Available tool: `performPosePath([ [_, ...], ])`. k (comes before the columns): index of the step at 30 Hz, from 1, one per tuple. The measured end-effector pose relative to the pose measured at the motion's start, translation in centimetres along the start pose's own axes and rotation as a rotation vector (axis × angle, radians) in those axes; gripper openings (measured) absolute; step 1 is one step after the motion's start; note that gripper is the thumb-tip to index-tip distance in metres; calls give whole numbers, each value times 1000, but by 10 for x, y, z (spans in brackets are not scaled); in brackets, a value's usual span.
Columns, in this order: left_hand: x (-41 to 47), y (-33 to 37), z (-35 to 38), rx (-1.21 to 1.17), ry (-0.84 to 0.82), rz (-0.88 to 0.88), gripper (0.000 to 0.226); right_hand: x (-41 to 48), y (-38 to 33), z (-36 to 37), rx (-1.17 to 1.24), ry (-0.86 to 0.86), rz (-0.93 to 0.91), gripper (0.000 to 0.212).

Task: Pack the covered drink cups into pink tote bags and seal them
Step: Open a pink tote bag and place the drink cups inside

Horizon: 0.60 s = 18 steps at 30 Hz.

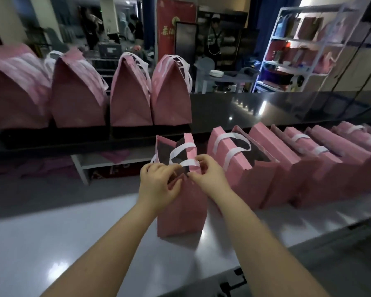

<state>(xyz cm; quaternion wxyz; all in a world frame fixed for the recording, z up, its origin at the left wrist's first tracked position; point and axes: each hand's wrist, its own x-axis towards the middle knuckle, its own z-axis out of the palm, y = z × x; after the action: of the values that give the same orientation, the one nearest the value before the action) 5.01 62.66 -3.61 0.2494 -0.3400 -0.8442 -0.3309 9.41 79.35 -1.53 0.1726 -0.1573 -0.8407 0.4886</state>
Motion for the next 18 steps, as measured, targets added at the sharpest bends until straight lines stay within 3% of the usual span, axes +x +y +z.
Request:
performPosePath([
  [3,-4,2,-1,109,73,-44,15,4,11,1,32,-20,2,40],
  [8,-22,21,-3,262,140,-162,19,4,17,-17,123,-137,-15,46],
  [12,-31,48,0,346,212,-203,29,-19,25,-31,258,-273,-205,62],
  [18,-62,110,29,468,388,-248,17,-64,67,-48,66,22,-434,41],
])
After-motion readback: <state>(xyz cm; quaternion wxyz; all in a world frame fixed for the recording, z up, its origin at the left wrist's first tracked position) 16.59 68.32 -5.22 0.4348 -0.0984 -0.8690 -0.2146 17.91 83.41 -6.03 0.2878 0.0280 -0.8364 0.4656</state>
